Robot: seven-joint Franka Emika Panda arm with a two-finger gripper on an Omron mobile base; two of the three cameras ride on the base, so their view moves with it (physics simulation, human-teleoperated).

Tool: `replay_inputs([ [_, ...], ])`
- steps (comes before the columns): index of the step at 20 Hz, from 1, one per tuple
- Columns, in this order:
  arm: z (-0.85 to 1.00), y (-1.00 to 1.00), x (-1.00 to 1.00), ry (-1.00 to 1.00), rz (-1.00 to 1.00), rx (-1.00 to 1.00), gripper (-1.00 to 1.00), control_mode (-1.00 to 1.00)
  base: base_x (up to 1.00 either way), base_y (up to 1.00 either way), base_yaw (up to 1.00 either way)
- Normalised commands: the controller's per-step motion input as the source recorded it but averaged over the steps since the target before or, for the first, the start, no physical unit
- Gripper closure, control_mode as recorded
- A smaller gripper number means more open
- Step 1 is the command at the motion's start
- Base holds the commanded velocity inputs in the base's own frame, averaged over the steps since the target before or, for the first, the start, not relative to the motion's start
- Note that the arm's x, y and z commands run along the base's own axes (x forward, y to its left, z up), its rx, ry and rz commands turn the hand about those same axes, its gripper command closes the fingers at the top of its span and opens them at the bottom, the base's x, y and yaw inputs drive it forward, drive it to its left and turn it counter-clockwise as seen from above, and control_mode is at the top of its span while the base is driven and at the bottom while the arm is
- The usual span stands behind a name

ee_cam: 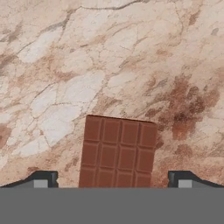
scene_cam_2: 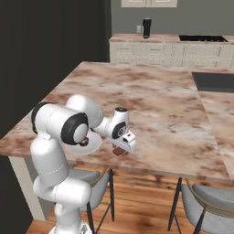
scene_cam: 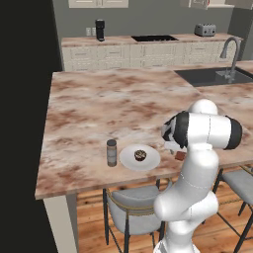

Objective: Take the cinnamon bottle from the cabinet and place it on the dining table, next to the plate with the cupcake. Then take the chocolate from the dining counter and place it on the cupcake plate.

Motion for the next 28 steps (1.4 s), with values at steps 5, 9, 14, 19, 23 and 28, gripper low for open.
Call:
replay_inputs([
  [5, -0.39, -0.01, 0.04, -0.02, -0.06, 0.0, 1.0, -1.0, 0.0, 0.0, 0.0],
  [9, -0.5, -0.06, 0.0, 0.0, -0.06, 0.0, 1.0, -1.0, 0.0, 0.0, 0.0],
  [14, -0.47, -0.04, -0.04, 0.0, -0.02, 0.0, 1.0, -1.0, 0.0, 0.0, 0.0],
  [19, -0.36, 0.05, -0.29, -0.01, 0.0, 0.0, 1.0, -1.0, 0.0, 0.0, 0.0],
  [23, -0.1, 0.17, -0.36, -0.05, 0.0, 0.0, 1.0, -1.0, 0.0, 0.0, 0.0],
  [28, 0.0, 0.14, -0.27, -0.02, -0.01, 0.0, 1.0, -1.0, 0.0, 0.0, 0.0],
])
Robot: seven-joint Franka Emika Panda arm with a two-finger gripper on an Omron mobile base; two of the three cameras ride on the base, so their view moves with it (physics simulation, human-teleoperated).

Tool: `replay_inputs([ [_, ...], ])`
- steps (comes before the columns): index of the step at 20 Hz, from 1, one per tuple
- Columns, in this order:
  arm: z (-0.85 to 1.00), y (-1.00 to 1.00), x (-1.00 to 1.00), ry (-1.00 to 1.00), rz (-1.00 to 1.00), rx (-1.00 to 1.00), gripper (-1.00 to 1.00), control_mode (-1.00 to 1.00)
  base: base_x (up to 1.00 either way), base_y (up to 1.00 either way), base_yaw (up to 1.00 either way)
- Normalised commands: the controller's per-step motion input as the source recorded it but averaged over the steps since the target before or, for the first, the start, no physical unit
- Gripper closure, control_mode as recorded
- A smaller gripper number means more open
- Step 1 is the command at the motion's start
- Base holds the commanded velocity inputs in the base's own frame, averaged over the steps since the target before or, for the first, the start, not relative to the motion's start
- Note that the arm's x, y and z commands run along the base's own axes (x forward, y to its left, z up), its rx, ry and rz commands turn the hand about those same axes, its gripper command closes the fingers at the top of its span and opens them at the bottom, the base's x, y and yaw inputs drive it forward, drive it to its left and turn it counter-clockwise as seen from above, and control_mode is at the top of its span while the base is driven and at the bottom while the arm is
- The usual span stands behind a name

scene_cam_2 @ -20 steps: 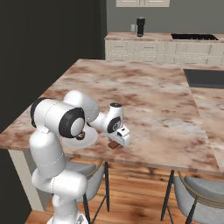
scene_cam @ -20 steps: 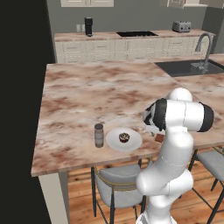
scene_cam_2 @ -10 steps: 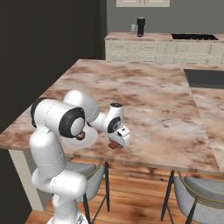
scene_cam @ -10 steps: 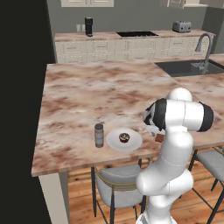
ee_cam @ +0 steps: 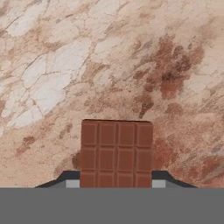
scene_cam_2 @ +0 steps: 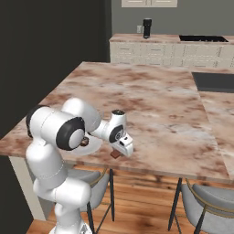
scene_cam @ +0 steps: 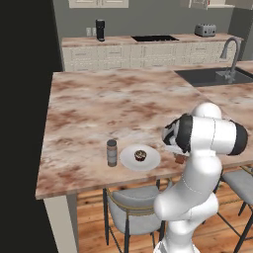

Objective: Take the cinnamon bottle from the cabinet and place it on the dining table, next to the plate with the cupcake. Then take the chocolate from the dining counter and place it on the cupcake plate.

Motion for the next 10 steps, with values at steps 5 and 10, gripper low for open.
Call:
replay_inputs([
  [5, 0.45, 0.23, -0.25, -0.02, -0.01, 0.04, 1.0, -1.0, 0.0, 0.0, 0.0],
  [10, 0.34, 0.51, -0.03, 0.0, -0.06, 0.0, 1.0, -1.0, 0.0, 0.0, 0.0],
])
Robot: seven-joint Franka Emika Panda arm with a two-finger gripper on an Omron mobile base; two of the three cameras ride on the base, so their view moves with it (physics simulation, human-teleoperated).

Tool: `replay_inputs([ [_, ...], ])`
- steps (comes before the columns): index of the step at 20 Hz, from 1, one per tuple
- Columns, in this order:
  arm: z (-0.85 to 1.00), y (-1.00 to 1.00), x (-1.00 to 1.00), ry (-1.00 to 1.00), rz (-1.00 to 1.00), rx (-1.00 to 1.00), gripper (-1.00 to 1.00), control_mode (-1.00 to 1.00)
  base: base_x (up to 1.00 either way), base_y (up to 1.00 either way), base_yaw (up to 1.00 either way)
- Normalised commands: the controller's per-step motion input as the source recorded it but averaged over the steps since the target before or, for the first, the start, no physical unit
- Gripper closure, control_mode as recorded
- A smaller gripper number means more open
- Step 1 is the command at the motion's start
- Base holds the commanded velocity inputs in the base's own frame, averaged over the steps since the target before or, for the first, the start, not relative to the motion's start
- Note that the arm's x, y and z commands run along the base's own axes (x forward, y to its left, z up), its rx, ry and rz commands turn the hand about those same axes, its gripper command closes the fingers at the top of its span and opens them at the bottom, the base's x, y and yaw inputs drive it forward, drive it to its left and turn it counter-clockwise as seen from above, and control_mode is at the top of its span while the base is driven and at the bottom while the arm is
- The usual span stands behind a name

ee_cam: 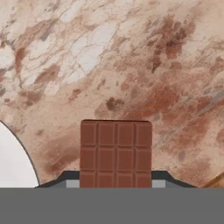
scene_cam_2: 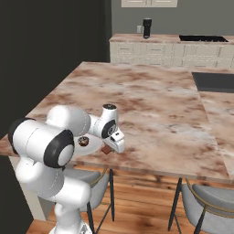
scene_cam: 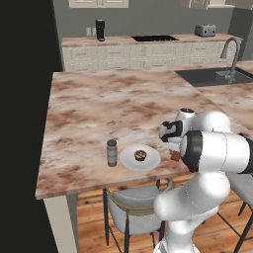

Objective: Take the cinnamon bottle from the cabinet and place it on the dining table, next to the plate with the cupcake. Then take the chocolate from the dining counter and place it on the cupcake plate.

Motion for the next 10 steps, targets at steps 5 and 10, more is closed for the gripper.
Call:
replay_inputs([
  [5, 0.07, 0.59, 0.22, 0.0, -0.06, 0.0, 1.0, -1.0, 0.0, 0.0, 0.0],
  [10, 0.03, 0.36, 0.2, 0.0, -0.06, 0.0, 1.0, -1.0, 0.0, 0.0, 0.0],
])
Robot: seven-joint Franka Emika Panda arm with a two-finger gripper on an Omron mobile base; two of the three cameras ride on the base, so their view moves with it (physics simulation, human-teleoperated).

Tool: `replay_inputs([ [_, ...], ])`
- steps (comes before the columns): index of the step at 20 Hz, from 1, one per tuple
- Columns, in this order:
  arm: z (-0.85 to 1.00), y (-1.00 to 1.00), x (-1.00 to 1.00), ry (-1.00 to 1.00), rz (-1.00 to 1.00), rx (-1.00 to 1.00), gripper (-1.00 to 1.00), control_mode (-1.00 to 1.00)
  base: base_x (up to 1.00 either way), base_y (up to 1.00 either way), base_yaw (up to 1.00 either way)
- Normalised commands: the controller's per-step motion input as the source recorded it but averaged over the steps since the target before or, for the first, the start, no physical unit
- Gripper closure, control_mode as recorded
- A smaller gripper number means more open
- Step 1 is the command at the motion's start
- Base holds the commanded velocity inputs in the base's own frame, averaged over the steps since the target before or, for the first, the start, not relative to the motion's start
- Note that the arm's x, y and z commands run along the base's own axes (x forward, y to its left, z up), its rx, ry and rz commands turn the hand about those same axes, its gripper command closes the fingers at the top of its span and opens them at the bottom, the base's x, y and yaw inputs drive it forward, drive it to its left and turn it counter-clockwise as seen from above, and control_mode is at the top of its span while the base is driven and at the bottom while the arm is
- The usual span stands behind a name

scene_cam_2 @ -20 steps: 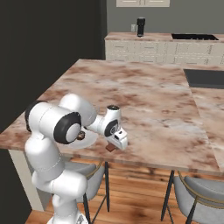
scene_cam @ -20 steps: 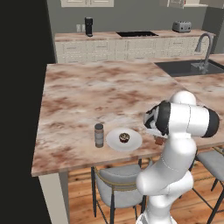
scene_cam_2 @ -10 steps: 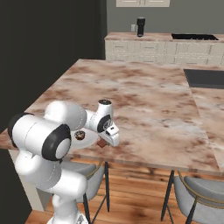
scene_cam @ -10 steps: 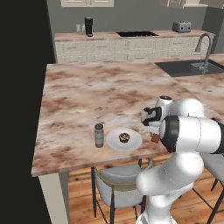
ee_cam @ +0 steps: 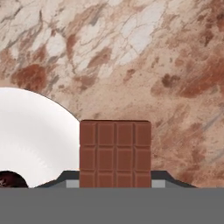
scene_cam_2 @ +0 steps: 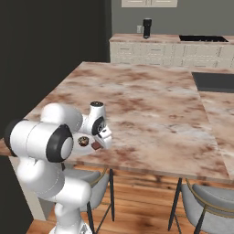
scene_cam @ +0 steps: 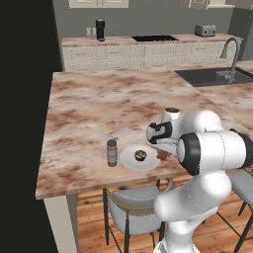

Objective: Take the cinnamon bottle from the cabinet and place it on the dining table, next to the plate with the cupcake. Then take the chocolate from the dining counter and place it on the cupcake plate.

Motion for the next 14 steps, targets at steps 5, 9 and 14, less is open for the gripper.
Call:
replay_inputs([
  [5, 0.01, 0.28, 0.14, 0.0, -0.06, 0.0, 1.0, -1.0, 0.0, 0.0, 0.0],
  [9, -0.03, 0.36, -0.01, 0.0, 0.0, 0.0, 1.0, -1.0, 0.0, 0.0, 0.0],
  [14, -0.03, 0.33, -0.04, 0.0, -0.01, 0.0, 1.0, -1.0, 0.0, 0.0, 0.0],
])
